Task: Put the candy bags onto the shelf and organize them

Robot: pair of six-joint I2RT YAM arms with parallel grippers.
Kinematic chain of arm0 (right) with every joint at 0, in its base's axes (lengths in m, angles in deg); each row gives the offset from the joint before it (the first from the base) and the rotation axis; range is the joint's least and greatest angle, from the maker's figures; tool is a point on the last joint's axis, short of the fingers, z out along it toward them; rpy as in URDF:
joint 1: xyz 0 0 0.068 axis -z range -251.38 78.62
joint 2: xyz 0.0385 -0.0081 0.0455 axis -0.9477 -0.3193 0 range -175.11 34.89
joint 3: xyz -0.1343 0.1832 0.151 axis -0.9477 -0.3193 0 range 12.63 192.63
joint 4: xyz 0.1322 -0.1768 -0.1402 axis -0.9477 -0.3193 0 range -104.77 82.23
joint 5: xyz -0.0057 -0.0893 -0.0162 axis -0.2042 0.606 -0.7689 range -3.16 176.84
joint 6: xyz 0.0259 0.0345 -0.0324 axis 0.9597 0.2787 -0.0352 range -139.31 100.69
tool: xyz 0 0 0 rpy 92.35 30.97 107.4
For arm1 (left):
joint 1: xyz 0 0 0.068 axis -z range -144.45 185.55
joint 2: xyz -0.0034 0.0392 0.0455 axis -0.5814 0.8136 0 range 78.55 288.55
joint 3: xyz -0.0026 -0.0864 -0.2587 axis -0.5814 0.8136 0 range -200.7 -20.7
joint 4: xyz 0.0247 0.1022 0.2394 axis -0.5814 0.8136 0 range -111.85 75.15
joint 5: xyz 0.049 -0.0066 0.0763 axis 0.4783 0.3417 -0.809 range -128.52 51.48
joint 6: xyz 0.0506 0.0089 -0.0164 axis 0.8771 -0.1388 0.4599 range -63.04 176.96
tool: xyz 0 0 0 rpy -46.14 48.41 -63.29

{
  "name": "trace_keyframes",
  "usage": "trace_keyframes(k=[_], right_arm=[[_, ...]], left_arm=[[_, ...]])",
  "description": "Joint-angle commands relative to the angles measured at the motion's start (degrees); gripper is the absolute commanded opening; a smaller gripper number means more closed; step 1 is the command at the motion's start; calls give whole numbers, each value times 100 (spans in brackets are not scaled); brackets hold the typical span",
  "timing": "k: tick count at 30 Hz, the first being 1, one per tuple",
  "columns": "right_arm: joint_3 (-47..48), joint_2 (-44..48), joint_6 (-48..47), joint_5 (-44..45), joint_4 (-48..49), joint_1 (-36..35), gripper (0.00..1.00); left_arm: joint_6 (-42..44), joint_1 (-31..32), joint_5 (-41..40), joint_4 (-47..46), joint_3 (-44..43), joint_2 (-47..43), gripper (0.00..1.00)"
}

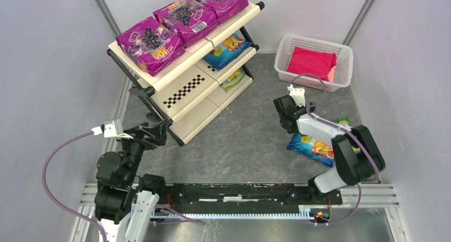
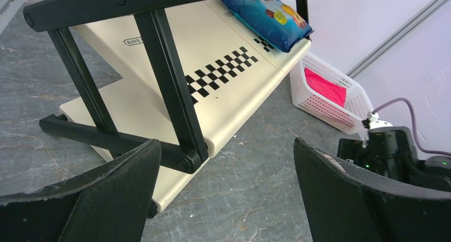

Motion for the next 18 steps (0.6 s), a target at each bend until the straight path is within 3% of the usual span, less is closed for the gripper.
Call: trace_keyframes(k=[1, 4, 7, 13, 18], right_arm=[[643, -849, 503, 989, -142, -7, 98], [940, -1397, 740, 1195, -410, -8, 98], [946, -1646, 793, 1330, -275, -3, 77], [1336, -2082, 799, 1338, -468, -11, 62], [1150, -1891, 439, 926, -68, -51, 25]], left_arm=[[373, 14, 69, -253, -6, 42, 100], [382, 19, 69, -245, -8, 70, 100], [382, 27, 176, -250, -7, 95, 100], [382, 28, 213, -258, -15, 165, 100], [380, 27, 211, -247, -15, 185, 100]])
